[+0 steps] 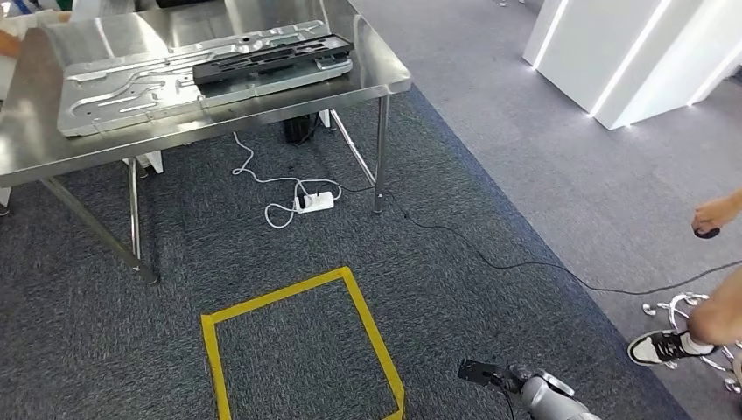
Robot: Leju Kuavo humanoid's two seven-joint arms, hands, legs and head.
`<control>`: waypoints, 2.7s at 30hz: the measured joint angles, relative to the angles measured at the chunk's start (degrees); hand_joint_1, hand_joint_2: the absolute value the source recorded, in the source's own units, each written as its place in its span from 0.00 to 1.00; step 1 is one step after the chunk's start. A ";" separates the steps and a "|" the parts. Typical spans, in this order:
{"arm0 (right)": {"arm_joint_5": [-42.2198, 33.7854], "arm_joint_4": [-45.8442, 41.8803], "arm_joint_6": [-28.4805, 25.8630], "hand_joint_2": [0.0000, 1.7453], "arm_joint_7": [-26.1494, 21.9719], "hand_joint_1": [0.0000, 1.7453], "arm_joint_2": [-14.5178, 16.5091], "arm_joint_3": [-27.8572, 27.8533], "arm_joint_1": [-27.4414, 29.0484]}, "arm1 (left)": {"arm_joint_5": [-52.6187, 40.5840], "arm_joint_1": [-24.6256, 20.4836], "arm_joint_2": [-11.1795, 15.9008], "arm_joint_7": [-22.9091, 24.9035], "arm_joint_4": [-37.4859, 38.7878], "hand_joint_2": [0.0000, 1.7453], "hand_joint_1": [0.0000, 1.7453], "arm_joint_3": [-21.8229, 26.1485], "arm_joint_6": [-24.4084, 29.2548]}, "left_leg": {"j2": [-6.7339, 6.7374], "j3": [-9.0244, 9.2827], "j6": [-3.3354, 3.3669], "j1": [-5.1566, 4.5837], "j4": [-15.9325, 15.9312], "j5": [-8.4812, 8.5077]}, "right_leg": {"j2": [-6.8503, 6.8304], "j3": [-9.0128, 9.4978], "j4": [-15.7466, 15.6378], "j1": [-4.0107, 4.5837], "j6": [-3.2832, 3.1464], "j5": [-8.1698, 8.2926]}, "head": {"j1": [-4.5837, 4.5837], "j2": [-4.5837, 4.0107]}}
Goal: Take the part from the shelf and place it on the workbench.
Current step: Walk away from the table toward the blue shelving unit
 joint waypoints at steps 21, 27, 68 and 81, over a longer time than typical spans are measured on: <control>2.25 1.91 5.67 0.00 3.65 0.00 6.77 -0.56 6.92 | -0.94 -4.50 -2.98 3.69 6.45 0.00 0.00 -0.41 -0.44 | -3.27 1.59 -1.39 -0.62 6.23 -4.89 | 3.12 4.10 -10.82 0.93 -3.52 8.89 | -0.03 0.00; 2.05 2.09 5.49 0.00 2.12 0.00 8.05 -0.72 8.21 | -0.93 -5.04 -3.63 4.01 6.93 0.00 0.00 -0.45 0.62 | -2.51 3.66 -0.07 -0.65 -0.42 -2.57 | 4.02 2.22 -9.72 0.81 -1.70 9.35 | -0.04 0.00; 3.53 2.57 4.01 0.00 -5.22 0.00 9.80 -6.40 10.21 | -1.22 -3.92 -7.50 -0.52 7.80 0.00 0.00 2.18 -1.41 | 4.41 1.17 -2.46 -0.33 1.01 -1.94 | -3.76 8.54 -10.62 0.18 -1.57 4.62 | 0.14 0.00; 4.47 2.57 5.09 0.00 -6.66 0.00 10.06 -5.09 10.22 | -5.27 -2.62 -5.53 -1.69 7.86 0.00 0.00 2.12 1.71 | -3.68 -1.27 -2.81 0.16 5.17 -2.36 | 3.69 7.99 -10.57 0.40 -3.43 5.45 | 0.14 0.00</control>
